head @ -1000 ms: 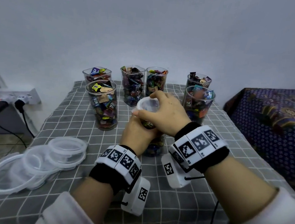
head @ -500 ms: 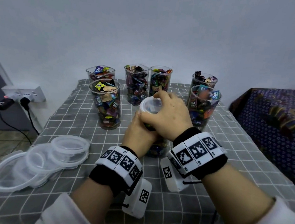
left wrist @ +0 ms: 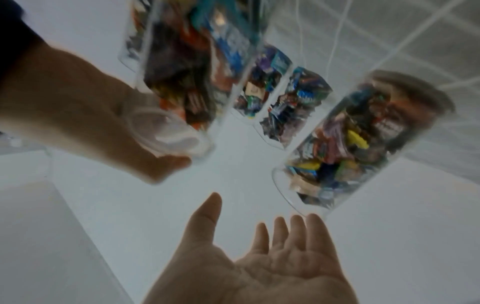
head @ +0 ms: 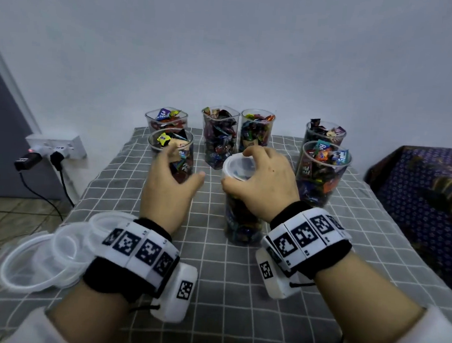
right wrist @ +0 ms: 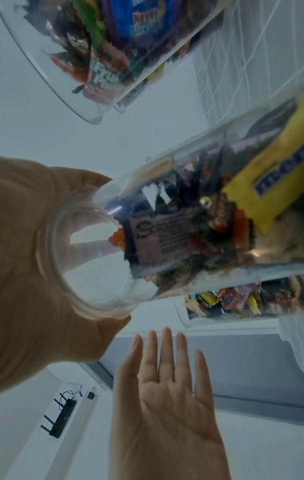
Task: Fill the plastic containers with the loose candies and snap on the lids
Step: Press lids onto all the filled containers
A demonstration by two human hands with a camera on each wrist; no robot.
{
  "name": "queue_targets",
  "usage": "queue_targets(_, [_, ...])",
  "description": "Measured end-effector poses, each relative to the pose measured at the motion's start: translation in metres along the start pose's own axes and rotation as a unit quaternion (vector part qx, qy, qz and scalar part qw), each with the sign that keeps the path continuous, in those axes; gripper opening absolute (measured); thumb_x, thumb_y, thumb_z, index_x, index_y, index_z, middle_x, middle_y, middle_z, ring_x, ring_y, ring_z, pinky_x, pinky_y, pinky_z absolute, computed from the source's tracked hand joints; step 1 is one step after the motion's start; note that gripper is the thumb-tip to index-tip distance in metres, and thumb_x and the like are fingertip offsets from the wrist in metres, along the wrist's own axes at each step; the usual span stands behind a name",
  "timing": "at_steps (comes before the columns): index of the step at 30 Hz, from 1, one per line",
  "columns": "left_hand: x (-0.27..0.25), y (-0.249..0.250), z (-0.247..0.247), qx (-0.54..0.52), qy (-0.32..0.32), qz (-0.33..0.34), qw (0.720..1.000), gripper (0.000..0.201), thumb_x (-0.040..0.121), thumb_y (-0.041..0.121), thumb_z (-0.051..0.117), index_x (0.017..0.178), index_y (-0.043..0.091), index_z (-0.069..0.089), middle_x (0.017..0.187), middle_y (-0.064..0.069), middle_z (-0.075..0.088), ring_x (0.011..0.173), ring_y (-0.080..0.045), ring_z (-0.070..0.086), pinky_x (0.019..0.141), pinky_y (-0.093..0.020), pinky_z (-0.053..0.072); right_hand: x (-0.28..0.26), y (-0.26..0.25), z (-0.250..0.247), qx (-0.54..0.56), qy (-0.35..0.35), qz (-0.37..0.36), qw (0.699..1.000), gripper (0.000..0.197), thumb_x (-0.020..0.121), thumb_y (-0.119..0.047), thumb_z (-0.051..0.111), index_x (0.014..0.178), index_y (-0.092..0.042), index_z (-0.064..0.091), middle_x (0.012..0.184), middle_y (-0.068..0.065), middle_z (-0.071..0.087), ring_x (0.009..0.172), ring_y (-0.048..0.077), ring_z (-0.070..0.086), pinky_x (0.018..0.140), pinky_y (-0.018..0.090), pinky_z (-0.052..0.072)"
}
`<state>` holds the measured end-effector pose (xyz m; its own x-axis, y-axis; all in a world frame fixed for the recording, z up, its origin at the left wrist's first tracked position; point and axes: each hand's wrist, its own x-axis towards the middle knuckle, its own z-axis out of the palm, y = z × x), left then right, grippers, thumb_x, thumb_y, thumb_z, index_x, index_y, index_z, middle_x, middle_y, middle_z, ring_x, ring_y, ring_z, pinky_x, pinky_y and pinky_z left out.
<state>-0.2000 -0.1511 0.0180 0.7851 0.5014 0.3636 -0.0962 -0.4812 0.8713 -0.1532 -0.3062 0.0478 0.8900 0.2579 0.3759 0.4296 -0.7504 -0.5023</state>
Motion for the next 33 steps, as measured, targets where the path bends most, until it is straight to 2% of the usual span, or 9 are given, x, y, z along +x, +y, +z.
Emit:
queue_targets(3, [0.026, 0.000, -0.010, 0.021, 0.059, -0.014, 0.998, 0.082, 0.078, 0.027, 0.073, 0.145, 0.018, 0.027, 0.148, -0.002, 0.035, 0.129, -0.012, 0.036, 0.105, -0.025, 0.026, 0.010, 0.002, 0.003, -0.003, -0.001, 0.000, 1.000, 0.070, 0.066, -0.057, 0.063, 0.123, -0.018, 0.052, 0.121, 0.005, 0.051, 0.112, 0.023, 0.043, 0.092, 0.035, 0.036])
queue_targets(6, [0.054, -0.010, -0.011, 0.031, 0.051, -0.065, 0.996, 0.104, 0.073, 0.034, 0.077, 0.150, 0.016, 0.010, 0.156, -0.006, 0.019, 0.142, -0.022, 0.022, 0.116, -0.042, 0.021, 0.021, 0.005, 0.007, -0.008, 0.009, 0.003, 1.000, 0.068, 0.068, -0.053, 0.065, 0.124, -0.017, 0.052, 0.121, 0.006, 0.048, 0.112, 0.023, 0.043, 0.092, 0.035, 0.037])
queue_targets(10, [0.076, -0.031, -0.001, -0.004, 0.022, -0.108, 0.994, 0.129, 0.052, 0.048, 0.085, 0.150, 0.016, 0.007, 0.151, -0.009, 0.030, 0.137, -0.026, 0.032, 0.112, -0.048, 0.030, 0.034, 0.010, 0.013, -0.009, 0.032, 0.008, 0.999, 0.067, 0.067, -0.053, 0.065, 0.122, -0.016, 0.053, 0.121, 0.006, 0.046, 0.110, 0.022, 0.044, 0.092, 0.035, 0.038])
queue_targets(14, [0.078, -0.037, 0.011, -0.007, 0.037, -0.109, 0.993, 0.112, 0.062, 0.031, 0.086, 0.148, 0.018, 0.016, 0.144, -0.007, 0.041, 0.130, -0.024, 0.042, 0.109, -0.042, 0.034, 0.047, 0.015, 0.016, -0.019, 0.046, 0.016, 0.999, 0.065, 0.070, -0.054, 0.065, 0.121, -0.015, 0.053, 0.123, 0.006, 0.043, 0.112, 0.024, 0.044, 0.094, 0.037, 0.039])
queue_targets(21, [0.065, -0.036, 0.009, 0.009, 0.018, -0.082, 0.996, 0.076, 0.061, 0.034, 0.085, 0.124, 0.019, 0.046, 0.120, 0.000, 0.061, 0.111, -0.022, 0.057, 0.098, -0.041, 0.044, 0.058, 0.022, 0.020, -0.003, 0.072, 0.017, 0.997, 0.064, 0.067, -0.054, 0.067, 0.117, -0.014, 0.056, 0.121, 0.006, 0.045, 0.111, 0.024, 0.044, 0.092, 0.035, 0.037])
queue_targets(24, [0.052, -0.031, 0.009, 0.004, -0.023, -0.079, 0.997, 0.079, 0.055, 0.040, 0.086, 0.121, 0.022, 0.048, 0.116, 0.004, 0.061, 0.110, -0.020, 0.057, 0.098, -0.042, 0.045, 0.057, 0.024, 0.022, -0.005, 0.082, 0.011, 0.997, 0.063, 0.069, -0.053, 0.068, 0.117, -0.014, 0.057, 0.120, 0.006, 0.046, 0.112, 0.024, 0.043, 0.094, 0.034, 0.035])
queue_targets(27, [0.040, -0.024, 0.008, -0.012, -0.057, -0.079, 0.995, 0.100, 0.035, 0.062, 0.078, 0.123, 0.027, 0.046, 0.120, 0.003, 0.061, 0.111, -0.018, 0.057, 0.098, -0.044, 0.045, 0.057, 0.026, 0.020, 0.021, 0.079, 0.003, 0.997, 0.068, 0.069, -0.058, 0.069, 0.118, -0.013, 0.057, 0.122, 0.007, 0.047, 0.116, 0.025, 0.042, 0.100, 0.038, 0.038])
queue_targets(30, [0.030, -0.019, 0.005, -0.011, -0.090, -0.072, 0.993, 0.094, 0.043, 0.049, 0.086, 0.125, 0.024, 0.046, 0.122, 0.000, 0.060, 0.113, -0.020, 0.056, 0.099, -0.044, 0.044, 0.050, 0.027, 0.017, 0.046, 0.097, 0.002, 0.994, 0.075, 0.073, -0.063, 0.064, 0.127, -0.012, 0.050, 0.134, 0.011, 0.038, 0.127, 0.028, 0.032, 0.109, 0.045, 0.029])
queue_targets(33, [0.021, -0.016, 0.002, -0.003, -0.107, -0.064, 0.992, 0.087, 0.051, 0.038, 0.089, 0.125, 0.023, 0.046, 0.122, 0.001, 0.060, 0.113, -0.018, 0.056, 0.099, -0.043, 0.045, 0.028, 0.017, 0.019, 0.047, 0.190, -0.019, 0.980, 0.068, 0.076, -0.056, 0.053, 0.125, -0.009, 0.049, 0.135, 0.013, 0.036, 0.127, 0.025, 0.029, 0.106, 0.043, 0.024])
